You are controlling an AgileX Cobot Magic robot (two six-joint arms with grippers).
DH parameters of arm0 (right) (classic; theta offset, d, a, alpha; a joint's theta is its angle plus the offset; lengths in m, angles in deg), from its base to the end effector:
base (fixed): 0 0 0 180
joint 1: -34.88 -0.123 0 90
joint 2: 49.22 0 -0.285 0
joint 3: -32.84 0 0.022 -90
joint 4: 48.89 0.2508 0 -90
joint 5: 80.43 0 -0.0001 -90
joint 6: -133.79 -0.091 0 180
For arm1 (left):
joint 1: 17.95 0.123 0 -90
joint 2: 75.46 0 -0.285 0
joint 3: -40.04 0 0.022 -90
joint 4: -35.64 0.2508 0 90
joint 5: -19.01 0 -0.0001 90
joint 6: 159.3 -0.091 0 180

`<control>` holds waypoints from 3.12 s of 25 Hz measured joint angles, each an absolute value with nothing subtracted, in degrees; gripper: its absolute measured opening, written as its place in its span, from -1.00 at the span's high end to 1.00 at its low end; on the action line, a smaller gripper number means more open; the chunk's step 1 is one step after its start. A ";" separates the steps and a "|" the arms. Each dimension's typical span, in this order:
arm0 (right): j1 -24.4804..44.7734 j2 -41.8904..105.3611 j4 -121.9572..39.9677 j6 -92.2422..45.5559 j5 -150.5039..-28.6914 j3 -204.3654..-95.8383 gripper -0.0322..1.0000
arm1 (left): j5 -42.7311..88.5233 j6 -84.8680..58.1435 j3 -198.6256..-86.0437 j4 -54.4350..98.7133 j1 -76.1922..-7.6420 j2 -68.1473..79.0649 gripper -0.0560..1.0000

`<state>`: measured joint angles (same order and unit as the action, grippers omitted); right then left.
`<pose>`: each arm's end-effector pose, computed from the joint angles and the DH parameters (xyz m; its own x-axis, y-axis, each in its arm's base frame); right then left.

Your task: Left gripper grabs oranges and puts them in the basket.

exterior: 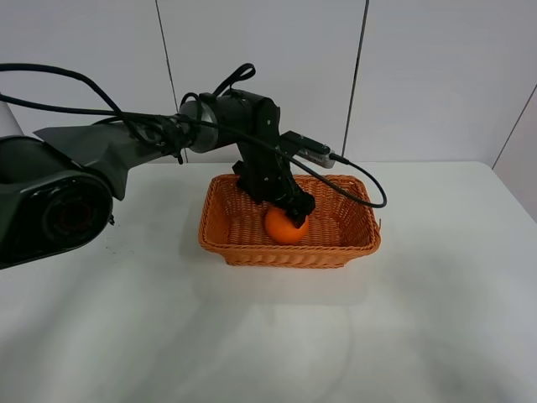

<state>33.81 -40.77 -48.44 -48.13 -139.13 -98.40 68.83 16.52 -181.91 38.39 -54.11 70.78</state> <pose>-0.0012 0.0006 0.2793 -0.4375 0.0294 -0.8987 -0.0083 0.9993 0.0367 0.4259 -0.3071 0.1590 -0.6624 0.6125 -0.4314 0.6489 0.7568 0.0781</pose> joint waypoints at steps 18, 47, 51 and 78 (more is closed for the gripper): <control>33.81 -40.77 -48.44 -48.13 -139.13 -98.40 -0.41 | 68.79 22.34 -181.97 48.71 -54.11 68.25 -0.98; 33.81 -40.77 -48.44 -48.13 -139.13 -98.40 -0.41 | 80.94 22.51 -184.96 47.63 -47.07 57.12 -0.98; 33.81 -40.77 -48.44 -48.13 -139.13 -98.40 -0.41 | 80.89 22.51 -184.96 47.64 -42.41 54.15 -0.98; 33.81 -40.77 -48.44 -48.13 -139.13 -98.40 -0.41 | 84.26 19.11 -181.46 44.44 -20.62 45.31 -0.98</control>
<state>33.81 -40.77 -48.44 -48.13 -139.13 -98.40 84.26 19.11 -181.46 44.44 -20.62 45.31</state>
